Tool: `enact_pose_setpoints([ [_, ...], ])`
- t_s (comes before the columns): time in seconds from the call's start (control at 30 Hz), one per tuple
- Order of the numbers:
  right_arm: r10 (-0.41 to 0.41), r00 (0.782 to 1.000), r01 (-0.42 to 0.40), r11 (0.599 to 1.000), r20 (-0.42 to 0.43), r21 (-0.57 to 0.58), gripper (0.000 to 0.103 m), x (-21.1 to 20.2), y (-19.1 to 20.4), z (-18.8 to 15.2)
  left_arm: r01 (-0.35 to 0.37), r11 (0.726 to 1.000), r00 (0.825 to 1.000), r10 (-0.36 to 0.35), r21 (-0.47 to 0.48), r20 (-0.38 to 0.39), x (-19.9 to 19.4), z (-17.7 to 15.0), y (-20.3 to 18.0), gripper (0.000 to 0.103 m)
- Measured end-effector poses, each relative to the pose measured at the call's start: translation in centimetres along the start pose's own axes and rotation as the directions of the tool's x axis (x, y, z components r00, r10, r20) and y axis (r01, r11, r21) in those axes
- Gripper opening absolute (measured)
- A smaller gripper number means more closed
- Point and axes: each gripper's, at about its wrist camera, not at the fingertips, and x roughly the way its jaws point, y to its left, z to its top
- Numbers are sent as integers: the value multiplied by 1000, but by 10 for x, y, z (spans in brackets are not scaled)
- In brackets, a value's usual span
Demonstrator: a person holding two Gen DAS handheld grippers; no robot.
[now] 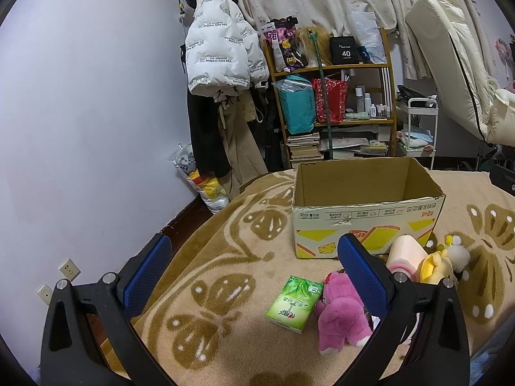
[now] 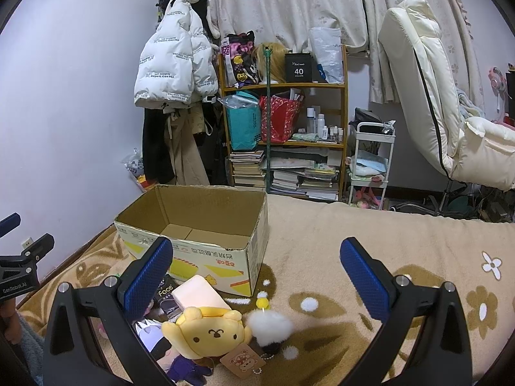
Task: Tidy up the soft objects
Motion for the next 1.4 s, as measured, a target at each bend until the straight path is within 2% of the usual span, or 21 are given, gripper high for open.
enact_pose_setpoints([
  [1.4,-4,1000,4,1000,-6,3,103,3,-2,-4,-7,1000,1000,7,12,5,-1,0,-1,102],
])
